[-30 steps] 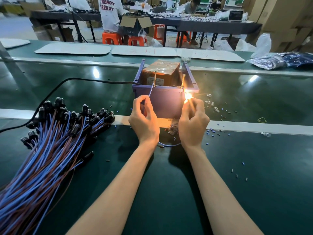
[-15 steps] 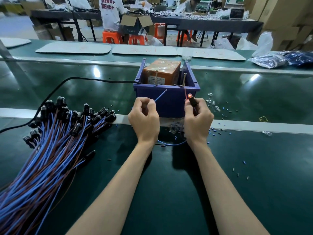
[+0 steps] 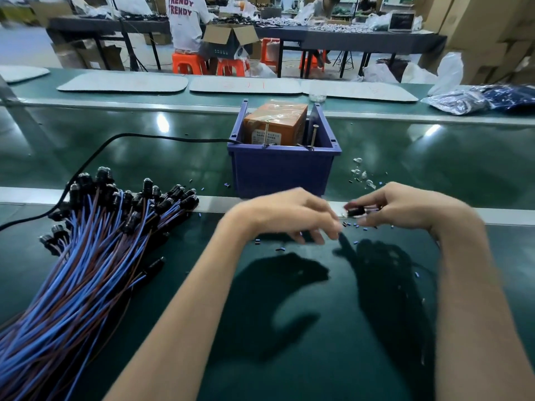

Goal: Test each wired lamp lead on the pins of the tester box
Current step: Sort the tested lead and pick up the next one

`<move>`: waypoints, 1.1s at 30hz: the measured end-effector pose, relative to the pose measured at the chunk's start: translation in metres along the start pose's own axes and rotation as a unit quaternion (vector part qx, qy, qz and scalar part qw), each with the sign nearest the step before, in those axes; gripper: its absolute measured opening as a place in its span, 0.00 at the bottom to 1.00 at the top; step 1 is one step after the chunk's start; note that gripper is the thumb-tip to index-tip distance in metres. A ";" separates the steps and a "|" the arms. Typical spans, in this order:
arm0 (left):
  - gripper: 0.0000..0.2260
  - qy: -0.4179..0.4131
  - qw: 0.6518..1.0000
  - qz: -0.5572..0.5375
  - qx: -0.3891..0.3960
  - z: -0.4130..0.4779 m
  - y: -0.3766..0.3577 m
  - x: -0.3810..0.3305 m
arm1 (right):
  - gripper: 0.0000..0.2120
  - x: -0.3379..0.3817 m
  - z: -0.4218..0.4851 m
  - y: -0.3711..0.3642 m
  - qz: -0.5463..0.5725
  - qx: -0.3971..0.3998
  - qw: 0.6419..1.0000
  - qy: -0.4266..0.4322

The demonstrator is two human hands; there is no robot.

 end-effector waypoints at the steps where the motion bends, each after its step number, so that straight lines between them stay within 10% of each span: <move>1: 0.09 0.030 0.998 0.033 0.037 0.002 -0.008 0.001 | 0.18 0.001 0.003 -0.002 0.003 -0.022 1.000 -0.003; 5: 0.13 0.069 0.978 0.191 0.041 -0.002 0.002 -0.003 | 0.27 0.003 0.009 -0.012 -0.012 -0.032 0.999 -0.017; 13: 0.18 0.192 0.894 0.301 -0.272 -0.076 0.096 0.009 | 0.28 0.023 -0.002 -0.006 -0.001 0.005 1.000 0.024; 18: 0.18 0.306 0.874 0.283 -0.250 -0.102 0.110 0.043 | 0.20 0.032 -0.009 -0.005 -0.002 0.012 0.999 0.038; 27: 0.18 0.251 0.896 0.250 -0.267 -0.085 0.104 0.047 | 0.13 0.069 -0.022 -0.020 -0.046 0.060 0.995 0.072; 33: 0.34 0.304 0.873 0.301 -0.234 -0.085 0.105 0.048 | 0.13 0.092 -0.038 -0.022 -0.061 0.053 0.991 0.109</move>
Point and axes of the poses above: each hand's wrist, its own z-axis towards the middle knuckle, its own y-axis out of the back of the hand, x = y × z, the point moved 2 cm from there along z, towards the middle knuckle, and after that the axes turned 9 degrees about -y, right-handed, at the moved point
